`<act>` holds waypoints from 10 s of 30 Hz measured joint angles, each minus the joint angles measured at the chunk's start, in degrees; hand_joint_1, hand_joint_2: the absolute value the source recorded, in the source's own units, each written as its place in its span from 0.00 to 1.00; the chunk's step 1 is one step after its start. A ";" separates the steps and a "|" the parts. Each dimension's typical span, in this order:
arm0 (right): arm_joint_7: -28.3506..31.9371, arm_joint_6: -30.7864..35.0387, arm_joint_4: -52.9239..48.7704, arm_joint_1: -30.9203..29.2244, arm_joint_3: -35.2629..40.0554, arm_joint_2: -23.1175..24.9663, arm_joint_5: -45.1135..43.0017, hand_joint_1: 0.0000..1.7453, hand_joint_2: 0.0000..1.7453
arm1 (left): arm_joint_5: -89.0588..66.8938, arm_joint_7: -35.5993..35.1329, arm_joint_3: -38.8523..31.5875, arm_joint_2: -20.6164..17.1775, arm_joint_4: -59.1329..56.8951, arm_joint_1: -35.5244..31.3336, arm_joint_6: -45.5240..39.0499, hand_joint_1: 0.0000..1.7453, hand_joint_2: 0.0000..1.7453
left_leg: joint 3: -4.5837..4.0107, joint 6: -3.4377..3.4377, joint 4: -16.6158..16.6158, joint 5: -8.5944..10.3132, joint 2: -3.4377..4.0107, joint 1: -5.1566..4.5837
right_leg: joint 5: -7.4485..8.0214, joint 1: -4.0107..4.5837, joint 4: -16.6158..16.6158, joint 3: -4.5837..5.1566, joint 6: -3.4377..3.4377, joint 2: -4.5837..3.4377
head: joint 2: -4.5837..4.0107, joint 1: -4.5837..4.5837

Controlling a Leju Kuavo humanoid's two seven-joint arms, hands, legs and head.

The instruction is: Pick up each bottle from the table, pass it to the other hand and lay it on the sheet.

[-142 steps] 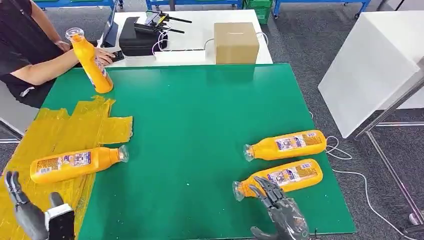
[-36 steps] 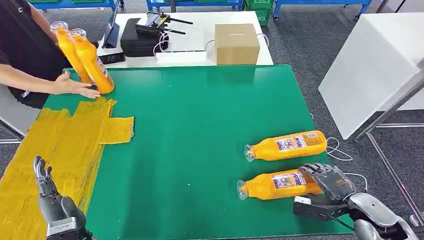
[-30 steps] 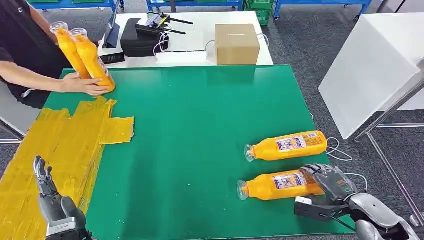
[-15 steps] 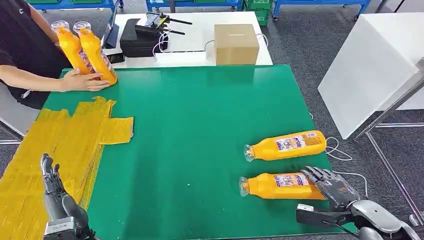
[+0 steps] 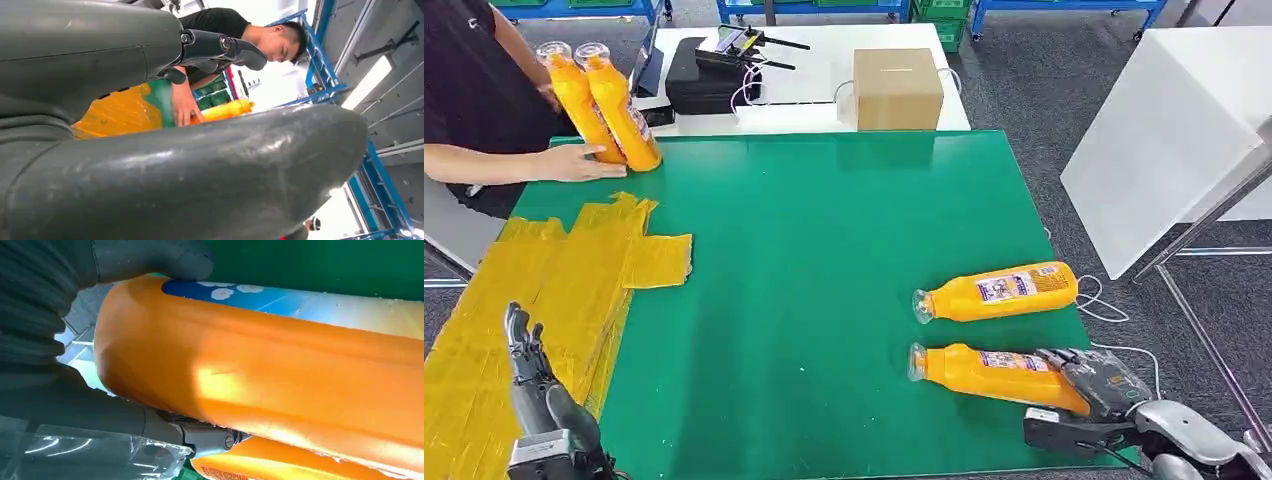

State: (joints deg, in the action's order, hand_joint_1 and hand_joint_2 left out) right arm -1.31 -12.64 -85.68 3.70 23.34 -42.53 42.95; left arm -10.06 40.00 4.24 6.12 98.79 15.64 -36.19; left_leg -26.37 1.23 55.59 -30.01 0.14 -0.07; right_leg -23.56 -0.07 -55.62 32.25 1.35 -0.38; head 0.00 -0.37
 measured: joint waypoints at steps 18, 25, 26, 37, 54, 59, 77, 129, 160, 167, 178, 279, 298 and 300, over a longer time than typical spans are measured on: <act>12.22 17.37 -7.02 6.04 -3.47 14.04 -6.34 1.00 1.00 | 15.48 -0.66 -7.18 5.67 -1.58 0.50 42.36 0.00 1.00 | -0.12 -0.03 -0.02 -0.01 0.01 0.20 | -0.01 0.08 -0.03 0.09 -0.02 -0.02 | 0.00 0.02; 14.80 20.60 -13.27 6.74 -3.87 25.45 -7.02 1.00 1.00 | 27.51 -8.24 -13.51 11.41 -3.91 2.40 67.79 0.00 1.00 | -0.21 -0.04 -0.03 0.00 0.00 0.20 | -0.02 0.09 -0.04 0.15 -0.04 -0.01 | 0.00 0.00; 14.97 20.31 -13.25 6.34 -4.04 26.65 -7.02 1.00 1.00 | 28.75 -9.03 -13.53 11.85 -4.29 2.47 69.36 0.00 1.00 | -0.21 -0.03 -0.03 0.01 0.00 0.16 | -0.02 0.07 -0.04 0.14 -0.04 0.00 | 0.00 0.00; 15.39 19.38 -12.75 4.37 -5.38 32.41 -6.74 1.00 1.00 | 30.97 -11.78 -13.92 13.44 -6.16 2.97 71.65 0.00 1.00 | -0.25 -0.02 -0.02 0.01 -0.01 0.13 | -0.02 0.01 -0.04 0.17 -0.03 0.00 | 0.00 0.00; 14.27 14.63 13.32 -13.32 -0.67 45.75 -5.03 1.00 1.00 | 31.98 -12.83 -4.74 13.24 -13.53 -0.50 74.86 0.00 1.00 | -0.27 -0.07 -0.02 0.10 -0.03 0.20 | 0.00 0.06 -0.11 0.20 -0.03 0.01 | 0.00 -0.04; 14.05 15.99 20.66 -15.45 5.78 51.15 -4.79 1.00 1.00 | 31.32 -11.45 -1.46 12.46 -15.04 -1.85 73.17 0.00 1.00 | -0.29 -0.07 -0.02 0.09 -0.06 0.20 | -0.01 0.07 -0.10 0.30 -0.03 0.03 | 0.00 -0.04; 13.88 15.96 23.71 -15.66 18.96 54.07 -4.95 1.00 1.00 | 29.93 -8.63 -2.10 10.47 -16.55 -0.21 70.14 0.00 1.00 | -0.35 -0.07 -0.02 0.08 -0.03 0.17 | -0.01 0.07 -0.10 0.40 -0.03 0.01 | 0.00 -0.02; 16.13 19.13 28.22 -16.64 28.26 54.21 -5.10 0.00 0.00 | 17.71 -2.19 -6.05 11.19 -14.49 0.12 60.17 1.00 1.00 | -0.34 -0.08 -0.02 0.09 0.00 0.17 | 0.00 0.07 -0.09 0.42 -0.03 0.00 | 0.00 -0.04; 16.78 23.41 -9.07 -2.29 2.41 33.49 -7.76 0.00 0.00 | -61.76 -4.47 -25.43 8.41 -14.40 -3.10 -3.76 1.00 1.00 | -0.43 -0.07 -0.02 0.07 -0.01 0.15 | 0.00 0.05 -0.07 0.40 -0.03 0.00 | 0.00 -0.04; 18.95 23.77 -9.84 -1.92 0.44 32.76 -9.12 0.00 1.00 | -76.20 -17.49 -28.70 5.68 -22.06 -6.63 -4.00 0.00 0.00 | -0.39 -0.07 -0.02 0.07 -0.01 0.14 | 0.00 0.04 -0.07 0.37 -0.03 0.01 | 0.00 -0.04; 18.69 22.32 -9.81 -1.80 0.18 31.43 -6.39 0.00 1.00 | -79.93 -65.88 -6.25 -11.27 -32.59 -10.47 -4.37 0.00 0.00 | -0.28 -0.09 -0.03 0.10 -0.04 0.15 | 0.00 0.04 -0.10 0.28 -0.04 0.02 | 0.00 -0.02; 16.85 11.05 -17.49 16.65 -42.53 24.76 3.67 0.00 1.00 | -0.50 -0.33 -24.72 9.60 -3.13 -2.91 29.00 0.00 0.00 | -0.29 0.13 -0.01 -0.07 -0.03 -0.01 | -0.02 -0.02 -0.01 0.27 0.01 0.05 | 0.00 -0.02; 9.75 8.57 3.80 -0.87 -37.16 17.11 8.28 0.00 1.00 | 0.57 -1.11 -19.04 9.46 -2.84 -3.20 31.19 0.00 0.00 | -0.27 0.20 0.02 -0.02 -0.01 -0.04 | 0.01 -0.08 -0.02 0.24 0.03 0.04 | 0.00 0.00; 9.55 8.79 5.05 -1.94 -35.93 16.70 8.15 0.00 1.00 | 0.57 -1.22 -18.60 9.40 -2.75 -3.19 31.01 0.00 0.00 | -0.29 0.20 0.02 -0.02 -0.02 -0.03 | 0.00 -0.06 -0.02 0.25 0.02 0.05 | 0.00 0.00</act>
State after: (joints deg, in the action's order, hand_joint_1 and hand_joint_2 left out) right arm 8.24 -3.85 -80.63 1.76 -12.59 -25.84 51.10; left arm -9.49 38.77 -14.36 15.52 96.04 12.45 -5.18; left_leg -26.65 1.43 55.60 -30.03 0.11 -0.11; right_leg -23.56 -0.13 -55.65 32.49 1.37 -0.33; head 0.00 -0.37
